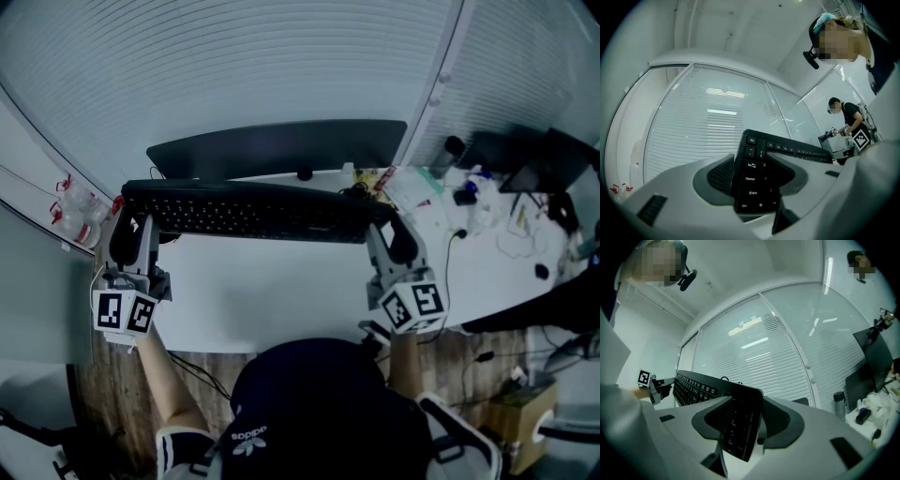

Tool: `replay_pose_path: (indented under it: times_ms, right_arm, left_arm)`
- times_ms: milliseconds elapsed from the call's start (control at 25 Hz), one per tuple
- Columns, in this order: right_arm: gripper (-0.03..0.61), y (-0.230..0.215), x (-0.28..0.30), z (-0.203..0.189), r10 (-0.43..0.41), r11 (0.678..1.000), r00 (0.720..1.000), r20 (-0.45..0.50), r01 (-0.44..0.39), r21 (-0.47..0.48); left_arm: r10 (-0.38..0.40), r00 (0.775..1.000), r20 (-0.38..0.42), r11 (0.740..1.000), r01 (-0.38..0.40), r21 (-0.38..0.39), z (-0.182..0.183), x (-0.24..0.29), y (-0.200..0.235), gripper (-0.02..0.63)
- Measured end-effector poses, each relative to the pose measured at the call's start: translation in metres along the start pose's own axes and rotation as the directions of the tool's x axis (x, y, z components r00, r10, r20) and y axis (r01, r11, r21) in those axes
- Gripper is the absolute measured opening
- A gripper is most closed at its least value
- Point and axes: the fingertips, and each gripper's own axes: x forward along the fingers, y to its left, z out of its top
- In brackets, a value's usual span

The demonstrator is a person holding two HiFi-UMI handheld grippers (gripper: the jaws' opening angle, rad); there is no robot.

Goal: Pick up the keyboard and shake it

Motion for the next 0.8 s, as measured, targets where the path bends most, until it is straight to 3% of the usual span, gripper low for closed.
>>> replay_pose_path:
  times_ms: [800]
  right_arm:
    - [0.193, 0.0001, -0.0003, 0.0024, -0.001, 1.000, 1.000, 0.008, 0.001, -0.003]
  left_arm:
    - [0.004, 1.000, 0.007, 1.000, -0.004, 0.004, 0.0014, -0.0005, -0.0009, 0.206]
